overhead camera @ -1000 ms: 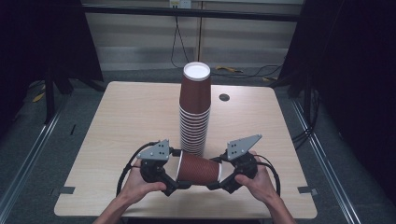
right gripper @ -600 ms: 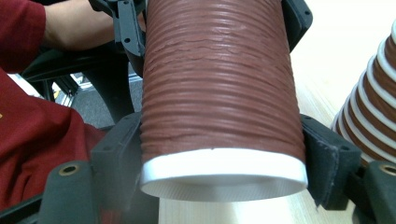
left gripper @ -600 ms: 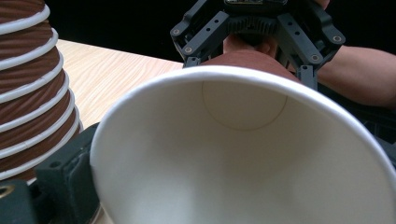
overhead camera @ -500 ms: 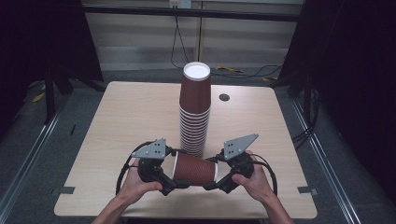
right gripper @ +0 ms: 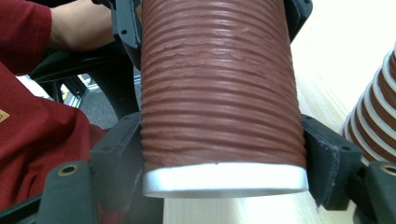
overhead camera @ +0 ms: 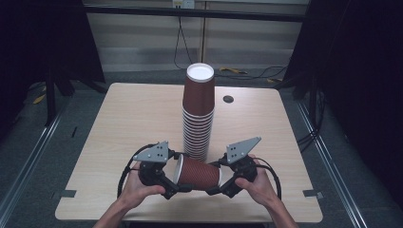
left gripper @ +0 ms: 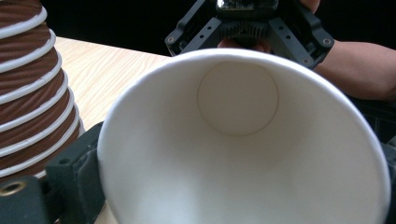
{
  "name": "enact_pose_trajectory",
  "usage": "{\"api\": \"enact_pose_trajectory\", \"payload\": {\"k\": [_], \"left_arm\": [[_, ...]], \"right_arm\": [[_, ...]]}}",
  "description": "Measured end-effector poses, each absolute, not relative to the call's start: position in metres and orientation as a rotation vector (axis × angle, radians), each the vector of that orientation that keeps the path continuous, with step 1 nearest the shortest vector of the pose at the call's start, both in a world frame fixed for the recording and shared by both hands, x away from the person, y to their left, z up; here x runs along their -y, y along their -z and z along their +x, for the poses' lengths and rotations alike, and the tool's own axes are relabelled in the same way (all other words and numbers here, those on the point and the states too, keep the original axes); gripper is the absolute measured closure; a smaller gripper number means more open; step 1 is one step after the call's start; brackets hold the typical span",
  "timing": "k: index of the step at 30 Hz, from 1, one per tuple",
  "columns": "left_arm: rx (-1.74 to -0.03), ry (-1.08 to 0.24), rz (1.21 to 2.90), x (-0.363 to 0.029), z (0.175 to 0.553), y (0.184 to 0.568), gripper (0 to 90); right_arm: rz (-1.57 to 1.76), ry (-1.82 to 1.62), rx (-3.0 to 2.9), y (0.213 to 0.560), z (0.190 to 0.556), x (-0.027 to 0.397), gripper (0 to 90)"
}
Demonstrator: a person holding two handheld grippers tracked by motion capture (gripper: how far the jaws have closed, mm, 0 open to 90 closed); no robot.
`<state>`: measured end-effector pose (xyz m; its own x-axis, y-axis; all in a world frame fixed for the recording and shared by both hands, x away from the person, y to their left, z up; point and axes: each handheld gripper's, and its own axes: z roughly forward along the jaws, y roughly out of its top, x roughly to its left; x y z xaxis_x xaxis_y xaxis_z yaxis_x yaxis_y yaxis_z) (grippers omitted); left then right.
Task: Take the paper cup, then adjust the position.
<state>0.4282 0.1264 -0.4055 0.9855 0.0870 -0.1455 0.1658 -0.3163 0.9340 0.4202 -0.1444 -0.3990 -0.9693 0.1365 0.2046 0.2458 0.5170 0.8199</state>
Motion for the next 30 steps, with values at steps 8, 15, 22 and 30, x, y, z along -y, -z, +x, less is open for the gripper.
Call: {"api": "enact_pose_trajectory", "payload": {"k": [8,15,22,30], "left_arm": [[-0.173,0.071,1.911,-0.128,0.427,0.403,7.3],[-0.200,0.054,1.923,-0.133,0.430,0.402,8.0],[-0.233,0.035,1.940,-0.141,0.433,0.401,7.9],[-0.281,0.018,1.987,-0.149,0.436,0.403,7.9]], "right_arm": [[-0.334,1.445,2.668,0.402,0.418,0.141,21.9],[-0.376,1.463,2.687,0.403,0.417,0.147,15.1],[-0.447,1.536,2.670,0.399,0.417,0.161,13.5],[-0.537,1.630,2.647,0.395,0.419,0.177,13.5]]}}
